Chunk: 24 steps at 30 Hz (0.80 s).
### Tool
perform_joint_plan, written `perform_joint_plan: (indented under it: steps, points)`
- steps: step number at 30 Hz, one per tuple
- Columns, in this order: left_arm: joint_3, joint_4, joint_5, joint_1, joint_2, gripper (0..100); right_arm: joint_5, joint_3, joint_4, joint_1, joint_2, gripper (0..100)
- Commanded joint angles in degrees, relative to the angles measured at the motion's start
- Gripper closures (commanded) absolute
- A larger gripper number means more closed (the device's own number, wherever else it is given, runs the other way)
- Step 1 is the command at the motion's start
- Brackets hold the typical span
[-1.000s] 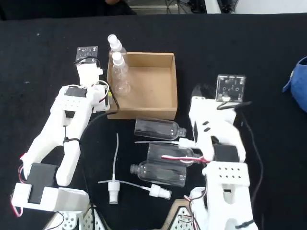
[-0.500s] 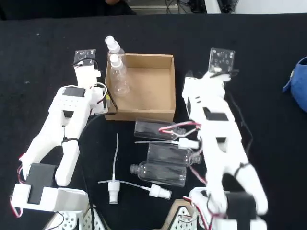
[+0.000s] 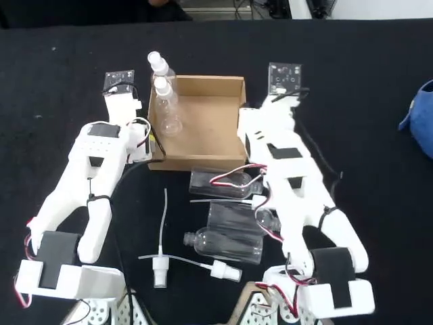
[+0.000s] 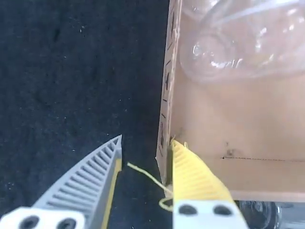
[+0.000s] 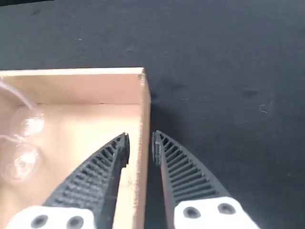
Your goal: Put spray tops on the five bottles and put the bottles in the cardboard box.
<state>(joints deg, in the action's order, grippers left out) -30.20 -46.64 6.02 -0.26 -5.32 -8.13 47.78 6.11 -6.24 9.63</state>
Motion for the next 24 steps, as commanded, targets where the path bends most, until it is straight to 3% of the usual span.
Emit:
perform_joint_plan:
  steps: [1, 24]
  points:
    - [0.2, -0.9, 0.5, -1.0, -1.0, 97, -0.5, -3.5, -1.5, -2.1, -1.0, 92.1]
    - [-0.5, -3.7, 0.4, -1.0, -5.5, 97, -0.1, -7.1, -5.5, -4.5, -11.5, 92.0]
